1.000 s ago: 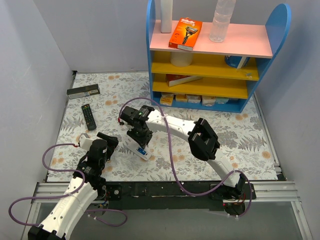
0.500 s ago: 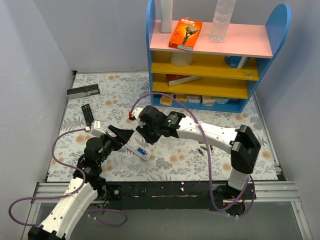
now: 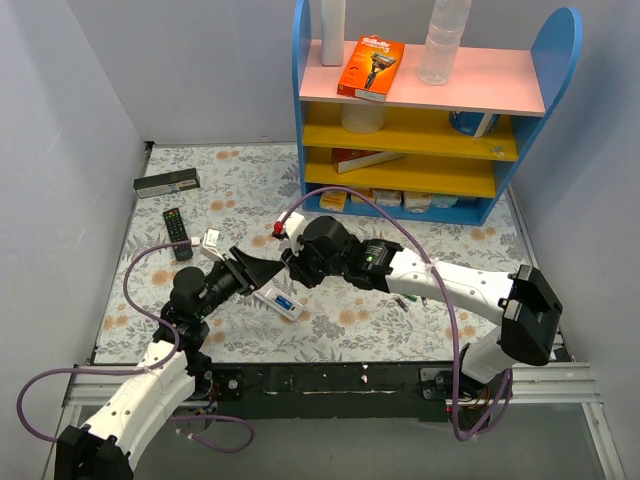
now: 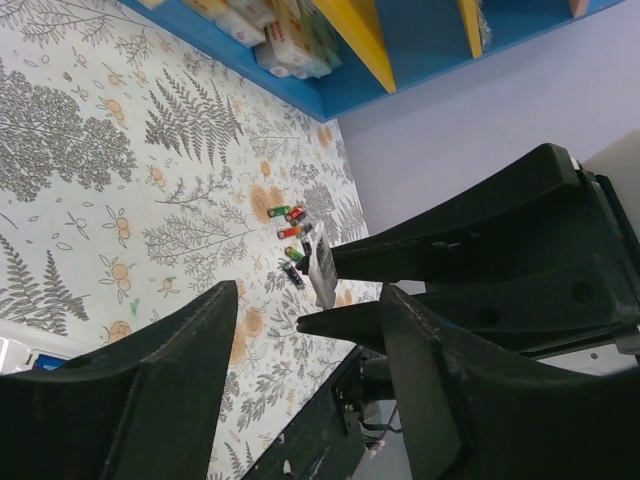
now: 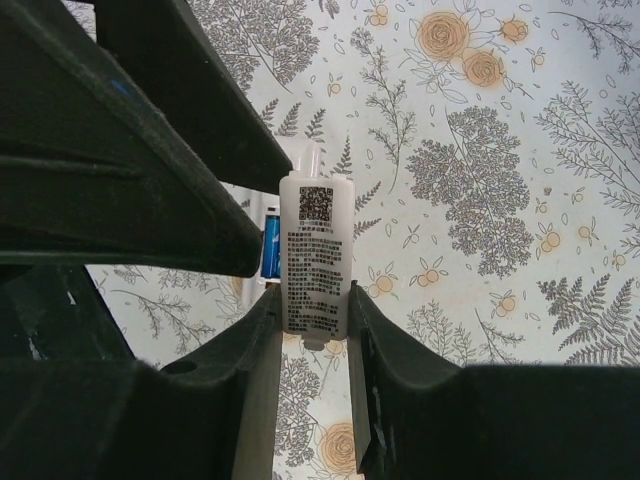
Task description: Load the batteries into the remote control
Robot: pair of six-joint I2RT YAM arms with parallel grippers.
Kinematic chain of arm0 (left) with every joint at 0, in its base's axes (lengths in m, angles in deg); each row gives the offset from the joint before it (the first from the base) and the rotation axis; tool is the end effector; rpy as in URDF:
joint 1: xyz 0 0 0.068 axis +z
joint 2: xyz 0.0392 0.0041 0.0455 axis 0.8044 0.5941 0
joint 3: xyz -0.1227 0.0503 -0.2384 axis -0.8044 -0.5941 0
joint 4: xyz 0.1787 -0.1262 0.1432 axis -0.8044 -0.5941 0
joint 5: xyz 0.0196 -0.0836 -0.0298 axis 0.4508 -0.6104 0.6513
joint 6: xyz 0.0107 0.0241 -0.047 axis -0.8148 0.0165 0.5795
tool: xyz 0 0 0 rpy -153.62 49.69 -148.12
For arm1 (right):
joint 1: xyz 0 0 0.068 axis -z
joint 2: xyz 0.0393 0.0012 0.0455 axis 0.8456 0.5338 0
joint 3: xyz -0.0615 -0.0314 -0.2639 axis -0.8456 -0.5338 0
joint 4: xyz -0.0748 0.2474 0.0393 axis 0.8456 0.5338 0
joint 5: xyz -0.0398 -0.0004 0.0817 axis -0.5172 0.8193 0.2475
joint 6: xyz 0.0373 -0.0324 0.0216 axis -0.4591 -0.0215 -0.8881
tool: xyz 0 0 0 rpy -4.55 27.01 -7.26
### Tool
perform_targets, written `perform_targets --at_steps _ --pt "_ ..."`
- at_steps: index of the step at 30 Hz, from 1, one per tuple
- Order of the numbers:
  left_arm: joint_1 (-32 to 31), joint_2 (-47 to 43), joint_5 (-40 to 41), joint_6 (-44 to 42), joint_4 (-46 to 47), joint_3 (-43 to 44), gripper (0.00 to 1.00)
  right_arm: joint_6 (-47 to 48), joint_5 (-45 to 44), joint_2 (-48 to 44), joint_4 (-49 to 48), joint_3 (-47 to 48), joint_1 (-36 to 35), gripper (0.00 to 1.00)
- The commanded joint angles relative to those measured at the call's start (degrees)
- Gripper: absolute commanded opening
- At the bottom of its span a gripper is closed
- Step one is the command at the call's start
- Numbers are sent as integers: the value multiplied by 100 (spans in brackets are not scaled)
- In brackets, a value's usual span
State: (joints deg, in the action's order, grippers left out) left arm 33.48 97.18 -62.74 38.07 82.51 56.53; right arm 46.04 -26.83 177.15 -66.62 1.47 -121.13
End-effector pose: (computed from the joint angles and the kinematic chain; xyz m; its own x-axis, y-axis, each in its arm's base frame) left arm 0.1403 -0.0658 0.2151 -0.6584 -0.7380 0.1478 -0.1887 -0.0283 -0.9816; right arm 0.1612 0.3174 0.2967 -0.2847 -0.4700 -0.8355 -0.8596 0.5110 0.0054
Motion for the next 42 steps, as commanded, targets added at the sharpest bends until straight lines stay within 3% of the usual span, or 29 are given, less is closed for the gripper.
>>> perform_targets --at_steps 1,4,14,17,21,25,29,33,42 --pt "-5 86 -306 73 359 162 53 77 159 -396 -645 -146 -6 10" --pt "-5 113 -262 205 508 109 45 77 282 -466 -733 -234 -15 10" --pt "-5 244 -226 530 781 153 36 77 670 -624 -1024 -542 -50 10" --pt "-5 306 -261 592 781 170 26 103 678 -703 -1111 -621 -59 11" --pt "-5 333 -87 750 632 232 0 121 713 -800 -1243 -752 -59 12" --pt "-5 271 212 1109 228 285 0 147 670 -1046 -1611 -1024 -59 16" --pt "-5 166 354 1644 157 145 0 94 415 -1633 -2305 -1735 -59 44" --pt "4 52 433 2138 183 -92 0 103 179 -1942 -2632 -2079 -33 48" --pt "-5 -1 398 2631 491 -251 0 235 537 -2180 -3159 -2405 -32 55"
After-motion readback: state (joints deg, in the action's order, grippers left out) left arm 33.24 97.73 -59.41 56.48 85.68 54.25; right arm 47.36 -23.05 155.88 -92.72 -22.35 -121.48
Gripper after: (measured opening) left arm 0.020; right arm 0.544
